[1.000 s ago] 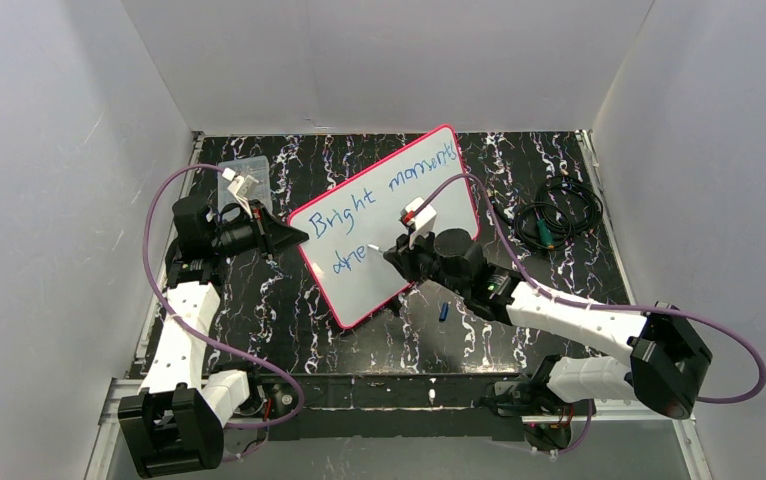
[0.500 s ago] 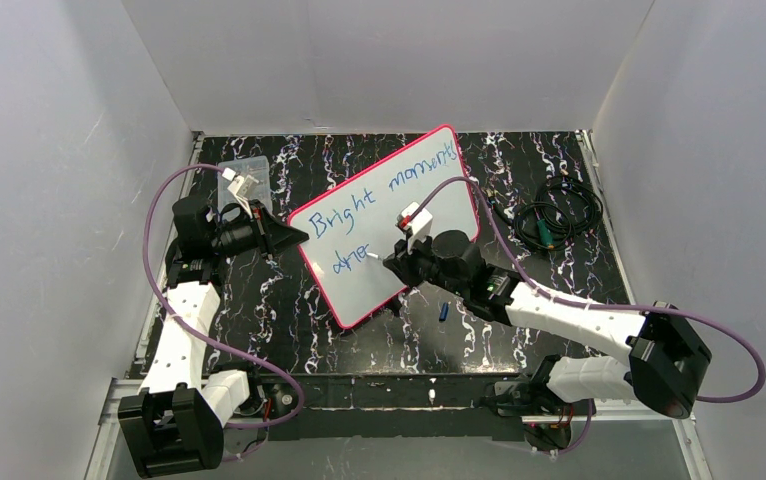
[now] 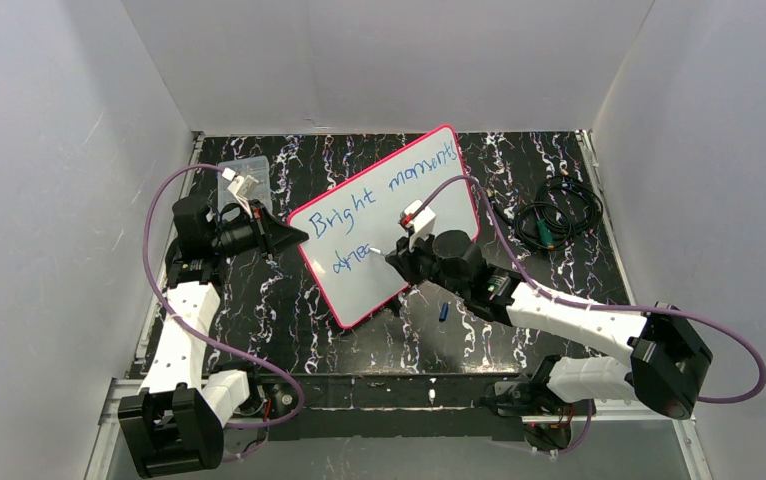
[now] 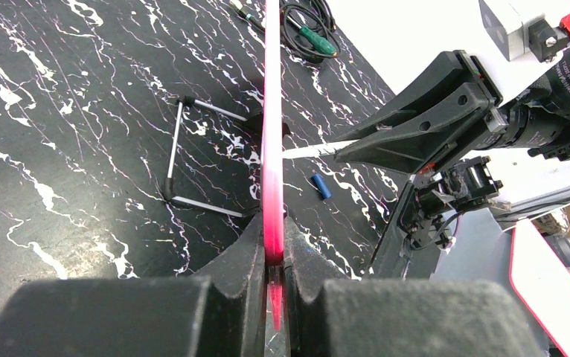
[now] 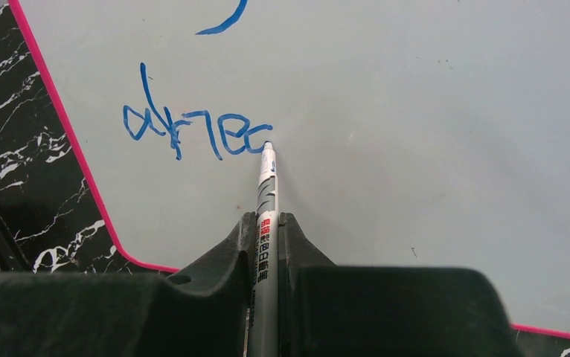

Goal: Write a sentence on the whiteboard

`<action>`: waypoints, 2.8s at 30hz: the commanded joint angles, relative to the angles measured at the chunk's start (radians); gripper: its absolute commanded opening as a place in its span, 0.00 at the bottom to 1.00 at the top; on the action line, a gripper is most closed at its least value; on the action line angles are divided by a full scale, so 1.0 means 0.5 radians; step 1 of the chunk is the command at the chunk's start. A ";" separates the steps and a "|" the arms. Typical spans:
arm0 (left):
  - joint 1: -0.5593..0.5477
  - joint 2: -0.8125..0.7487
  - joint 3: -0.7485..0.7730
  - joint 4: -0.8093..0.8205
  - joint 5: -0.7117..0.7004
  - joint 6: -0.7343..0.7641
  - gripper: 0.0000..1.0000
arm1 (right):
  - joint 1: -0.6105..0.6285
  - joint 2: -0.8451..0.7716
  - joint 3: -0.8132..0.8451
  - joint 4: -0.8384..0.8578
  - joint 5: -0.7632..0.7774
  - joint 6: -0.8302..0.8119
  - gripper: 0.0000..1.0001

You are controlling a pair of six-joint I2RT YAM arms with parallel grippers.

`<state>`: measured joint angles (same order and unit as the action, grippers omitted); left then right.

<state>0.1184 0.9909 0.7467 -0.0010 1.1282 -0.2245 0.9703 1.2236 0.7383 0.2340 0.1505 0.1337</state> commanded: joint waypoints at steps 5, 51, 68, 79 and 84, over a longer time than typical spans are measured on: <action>-0.007 -0.052 0.022 0.089 0.081 0.007 0.00 | -0.008 -0.005 0.111 0.177 0.093 -0.030 0.01; -0.004 -0.060 0.019 0.088 0.081 0.007 0.00 | -0.008 -0.125 -0.027 0.155 0.222 0.057 0.01; -0.005 -0.055 0.022 0.088 0.082 0.007 0.00 | -0.008 -0.053 0.008 0.208 0.054 -0.025 0.01; -0.006 -0.047 0.025 0.088 0.083 0.006 0.00 | -0.008 -0.097 -0.096 0.034 0.134 0.036 0.01; -0.006 -0.049 0.024 0.090 0.083 0.007 0.00 | -0.008 -0.092 -0.073 0.011 0.199 0.027 0.01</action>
<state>0.1184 0.9909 0.7467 -0.0006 1.1362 -0.2249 0.9691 1.1973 0.7021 0.2367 0.2062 0.1509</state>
